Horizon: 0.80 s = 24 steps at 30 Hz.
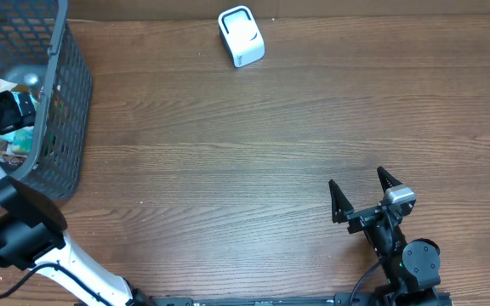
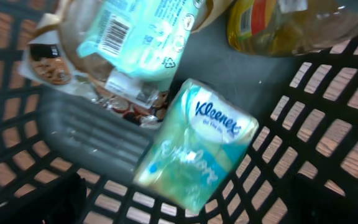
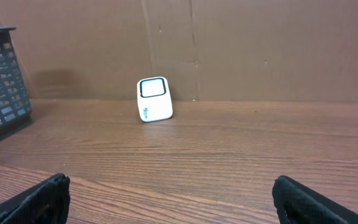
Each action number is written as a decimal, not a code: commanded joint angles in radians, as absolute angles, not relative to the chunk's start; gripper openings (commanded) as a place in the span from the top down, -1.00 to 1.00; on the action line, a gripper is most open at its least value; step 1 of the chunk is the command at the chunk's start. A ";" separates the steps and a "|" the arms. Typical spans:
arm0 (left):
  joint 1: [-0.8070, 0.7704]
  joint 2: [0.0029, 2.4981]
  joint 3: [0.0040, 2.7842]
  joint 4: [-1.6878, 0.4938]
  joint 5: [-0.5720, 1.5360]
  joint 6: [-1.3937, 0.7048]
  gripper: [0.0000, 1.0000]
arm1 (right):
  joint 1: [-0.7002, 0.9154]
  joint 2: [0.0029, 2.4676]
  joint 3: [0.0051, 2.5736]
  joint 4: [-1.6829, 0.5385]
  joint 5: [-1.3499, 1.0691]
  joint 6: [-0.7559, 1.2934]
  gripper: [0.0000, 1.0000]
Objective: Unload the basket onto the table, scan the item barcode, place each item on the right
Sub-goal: 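Reach the left gripper into the grey basket toward the green-lidded jar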
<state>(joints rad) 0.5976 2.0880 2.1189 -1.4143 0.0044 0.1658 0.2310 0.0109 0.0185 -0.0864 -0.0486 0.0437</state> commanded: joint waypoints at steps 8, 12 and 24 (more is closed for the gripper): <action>0.590 2.203 2.115 -1.417 0.058 0.194 -1.00 | 0.235 0.003 0.008 -0.081 -0.053 0.036 -1.00; 0.588 2.210 2.115 -1.409 0.057 0.192 -0.99 | 0.235 0.003 0.008 -0.081 -0.053 0.036 -1.00; 0.586 2.211 2.051 -1.373 0.057 0.171 -1.00 | 0.235 0.003 0.008 -0.081 -0.053 0.036 -1.00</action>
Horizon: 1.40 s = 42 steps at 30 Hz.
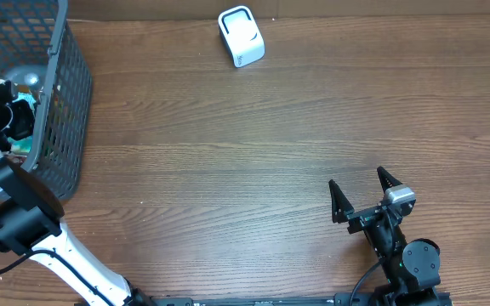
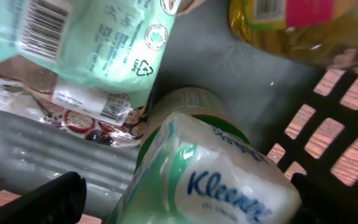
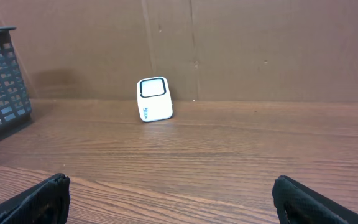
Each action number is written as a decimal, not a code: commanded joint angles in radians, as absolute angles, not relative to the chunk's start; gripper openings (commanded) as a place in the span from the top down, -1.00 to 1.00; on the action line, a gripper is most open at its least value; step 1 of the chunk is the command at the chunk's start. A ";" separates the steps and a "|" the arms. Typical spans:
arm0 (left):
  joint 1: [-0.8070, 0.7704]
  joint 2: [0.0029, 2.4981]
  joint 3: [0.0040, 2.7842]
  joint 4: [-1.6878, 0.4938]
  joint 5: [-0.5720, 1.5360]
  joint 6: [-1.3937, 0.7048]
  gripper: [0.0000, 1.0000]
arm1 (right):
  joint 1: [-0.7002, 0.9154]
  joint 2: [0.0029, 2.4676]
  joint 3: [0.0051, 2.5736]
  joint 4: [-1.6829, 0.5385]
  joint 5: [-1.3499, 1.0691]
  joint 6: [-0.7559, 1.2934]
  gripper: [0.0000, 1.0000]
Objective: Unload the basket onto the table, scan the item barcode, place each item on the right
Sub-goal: 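Reach the left gripper into the grey basket toward the green-lidded jar, then grasp the green-lidded jar with the left gripper and lift it out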
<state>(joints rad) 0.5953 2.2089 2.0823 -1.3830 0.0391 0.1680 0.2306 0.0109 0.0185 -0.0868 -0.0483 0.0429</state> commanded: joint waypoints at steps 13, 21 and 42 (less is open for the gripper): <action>0.576 2.211 1.965 -1.301 0.057 0.149 -0.82 | 0.235 0.003 0.008 -0.081 -0.053 0.036 -1.00; 0.575 2.211 1.952 -1.307 0.049 0.126 -0.73 | 0.235 0.003 0.008 -0.081 -0.053 0.036 -1.00; 0.577 2.208 2.297 -1.479 0.041 0.036 0.01 | 0.235 0.003 0.008 -0.081 -0.053 0.036 -1.00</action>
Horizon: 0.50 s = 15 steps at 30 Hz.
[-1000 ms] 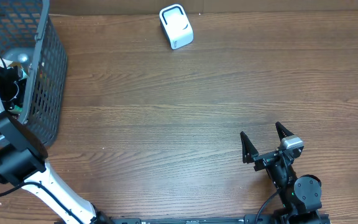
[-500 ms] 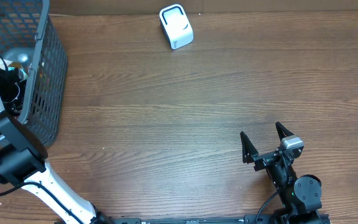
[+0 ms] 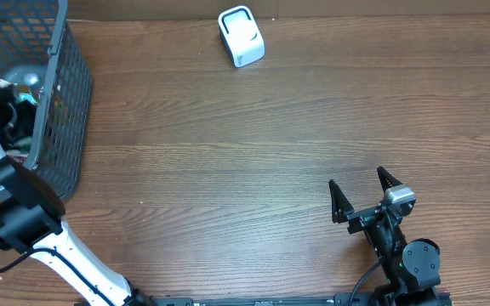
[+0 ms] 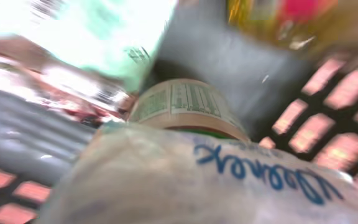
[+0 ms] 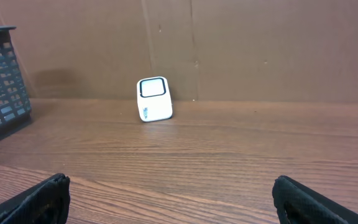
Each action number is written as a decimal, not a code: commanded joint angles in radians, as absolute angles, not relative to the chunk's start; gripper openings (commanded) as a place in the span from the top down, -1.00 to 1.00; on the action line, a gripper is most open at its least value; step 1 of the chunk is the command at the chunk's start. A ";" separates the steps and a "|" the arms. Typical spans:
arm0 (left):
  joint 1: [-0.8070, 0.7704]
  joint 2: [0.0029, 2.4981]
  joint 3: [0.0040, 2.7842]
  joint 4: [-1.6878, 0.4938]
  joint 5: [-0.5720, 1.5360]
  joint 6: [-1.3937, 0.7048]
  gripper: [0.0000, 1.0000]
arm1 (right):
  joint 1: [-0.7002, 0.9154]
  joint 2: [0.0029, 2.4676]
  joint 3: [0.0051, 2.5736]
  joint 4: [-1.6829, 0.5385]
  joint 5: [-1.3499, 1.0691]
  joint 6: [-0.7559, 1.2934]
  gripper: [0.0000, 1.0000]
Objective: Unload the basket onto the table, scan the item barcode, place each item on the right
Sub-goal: 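Grasp the green-lidded jar with the left gripper and lift it out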
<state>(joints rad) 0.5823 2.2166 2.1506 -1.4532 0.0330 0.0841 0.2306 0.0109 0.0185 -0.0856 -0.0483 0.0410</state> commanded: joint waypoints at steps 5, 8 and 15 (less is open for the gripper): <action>0.577 2.208 2.557 -1.571 0.033 -0.025 0.07 | 0.235 0.003 0.008 -0.081 -0.053 0.036 -1.00; 0.573 2.208 2.719 -1.628 0.035 -0.063 0.13 | 0.235 0.003 0.008 -0.081 -0.053 0.036 -1.00; 0.515 2.150 2.940 -1.689 0.075 -0.120 0.25 | 0.235 0.003 0.008 -0.081 -0.053 0.036 -1.00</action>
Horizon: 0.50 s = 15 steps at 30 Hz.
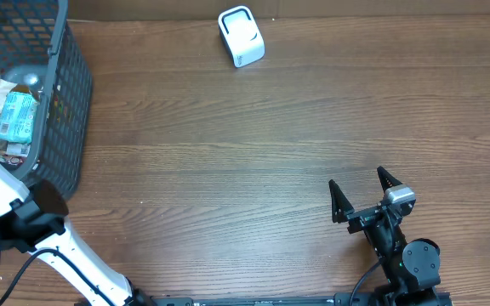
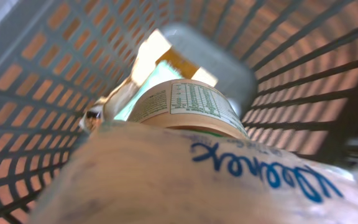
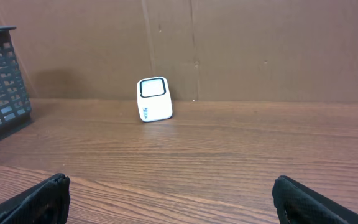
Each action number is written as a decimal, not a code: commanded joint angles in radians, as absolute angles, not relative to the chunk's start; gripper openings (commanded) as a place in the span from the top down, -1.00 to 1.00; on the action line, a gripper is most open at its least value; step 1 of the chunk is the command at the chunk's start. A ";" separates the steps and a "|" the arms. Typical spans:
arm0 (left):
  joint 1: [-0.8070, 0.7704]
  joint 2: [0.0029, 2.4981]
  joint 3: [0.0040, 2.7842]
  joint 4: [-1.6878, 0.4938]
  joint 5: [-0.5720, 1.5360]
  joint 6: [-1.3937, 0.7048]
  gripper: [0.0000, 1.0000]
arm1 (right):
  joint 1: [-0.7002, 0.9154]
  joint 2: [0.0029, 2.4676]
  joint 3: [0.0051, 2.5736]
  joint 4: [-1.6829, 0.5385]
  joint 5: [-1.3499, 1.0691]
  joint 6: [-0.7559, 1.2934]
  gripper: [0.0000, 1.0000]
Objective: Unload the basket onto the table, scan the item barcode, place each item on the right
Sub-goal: 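Grasp the green-lidded jar with the left gripper and lift it out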
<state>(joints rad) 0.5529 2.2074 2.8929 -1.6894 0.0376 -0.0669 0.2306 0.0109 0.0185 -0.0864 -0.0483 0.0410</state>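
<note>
A Kleenex tissue pack point(image 2: 185, 180) fills the bottom of the left wrist view, pressed close to the camera. My left gripper is shut on it, and the pack hides the fingers. A can with a printed label point(image 2: 188, 106) shows right behind the pack. Both hang above the floor of the dark mesh basket point(image 1: 62, 110). In the overhead view only the dark end of the left arm shows, at the frame's left edge. The white scanner point(image 1: 241, 36) stands at the table's far edge. My right gripper point(image 1: 364, 194) rests open and empty near the front right.
The basket holds a teal packet point(image 1: 15, 119), a silvery item point(image 1: 28, 78) and other groceries. Its mesh walls point(image 2: 42, 74) surround the held pack. The scanner point(image 3: 153, 99) faces the right wrist camera, in front of a brown cardboard wall point(image 3: 260, 50).
My left gripper has risen with the tissue pack and the can behind it. The basket's floor and its items now lie farther below. The right arm has not moved.
My left gripper was first open above the tissue pack in the basket, then lower, with its fingers on either side of the pack. Then the pack filled the view, tight against the camera. Now it is lifted off the basket floor. The right gripper stayed open throughout.
</note>
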 commanded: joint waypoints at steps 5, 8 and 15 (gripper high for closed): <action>0.434 2.073 2.941 -1.689 0.079 -0.128 0.26 | 0.235 0.003 0.008 -0.081 -0.053 0.036 -1.00; 0.357 2.022 2.941 -1.689 0.079 -0.128 0.26 | 0.235 0.003 0.008 -0.081 -0.053 0.036 -1.00; 0.123 1.954 2.940 -1.689 0.078 -0.136 0.28 | 0.235 0.003 0.008 -0.081 -0.053 0.036 -1.00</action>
